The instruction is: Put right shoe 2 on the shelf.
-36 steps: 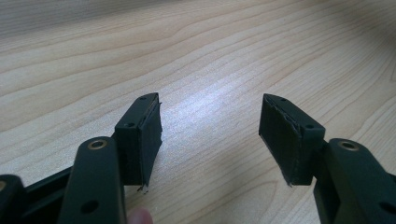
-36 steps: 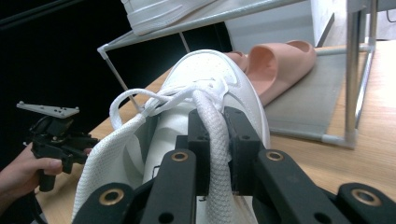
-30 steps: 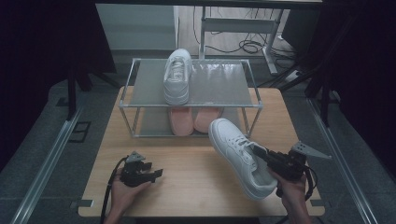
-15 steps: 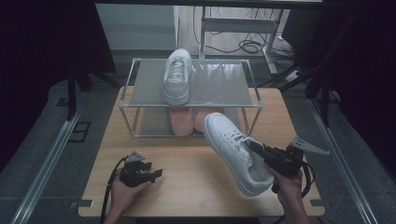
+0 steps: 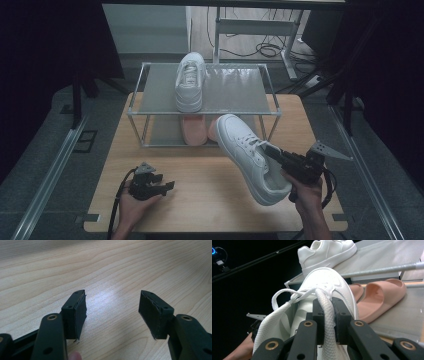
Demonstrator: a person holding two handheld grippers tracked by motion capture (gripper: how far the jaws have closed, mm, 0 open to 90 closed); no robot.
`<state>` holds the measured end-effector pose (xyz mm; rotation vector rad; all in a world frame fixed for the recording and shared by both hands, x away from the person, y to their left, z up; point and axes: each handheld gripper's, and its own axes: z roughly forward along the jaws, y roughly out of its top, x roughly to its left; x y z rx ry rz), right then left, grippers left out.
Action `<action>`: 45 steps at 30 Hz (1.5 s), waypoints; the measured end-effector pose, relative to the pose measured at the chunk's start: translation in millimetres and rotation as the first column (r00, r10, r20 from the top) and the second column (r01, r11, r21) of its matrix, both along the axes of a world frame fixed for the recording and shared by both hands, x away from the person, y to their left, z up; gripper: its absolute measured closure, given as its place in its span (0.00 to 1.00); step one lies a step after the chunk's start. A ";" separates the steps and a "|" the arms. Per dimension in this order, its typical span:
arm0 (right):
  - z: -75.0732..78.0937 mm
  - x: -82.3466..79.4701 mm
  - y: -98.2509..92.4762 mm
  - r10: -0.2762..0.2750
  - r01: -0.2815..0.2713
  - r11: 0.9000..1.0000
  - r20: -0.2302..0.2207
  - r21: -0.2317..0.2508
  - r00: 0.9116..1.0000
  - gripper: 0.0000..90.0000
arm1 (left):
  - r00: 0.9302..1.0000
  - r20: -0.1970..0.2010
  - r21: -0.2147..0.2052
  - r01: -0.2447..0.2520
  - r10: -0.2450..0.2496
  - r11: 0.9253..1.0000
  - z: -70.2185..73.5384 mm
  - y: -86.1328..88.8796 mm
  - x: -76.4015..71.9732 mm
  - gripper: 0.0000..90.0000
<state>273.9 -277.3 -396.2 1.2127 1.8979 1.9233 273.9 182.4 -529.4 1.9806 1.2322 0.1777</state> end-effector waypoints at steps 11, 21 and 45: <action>17.3 12.7 9.7 0.003 -0.004 0.999 0.020 0.035 1.000 0.91 | 1.000 0.000 -0.002 -0.002 0.002 1.000 0.5 0.7 -0.2 0.44; 29.3 25.4 15.0 -0.015 0.013 0.999 0.032 0.050 0.999 0.91 | 1.000 0.001 -0.003 0.000 0.000 1.000 0.1 0.3 -0.1 0.44; 52.7 59.0 28.0 -0.078 0.076 0.995 0.033 0.060 0.996 0.91 | 1.000 0.003 -0.005 0.000 0.000 1.000 0.8 1.5 -0.1 0.44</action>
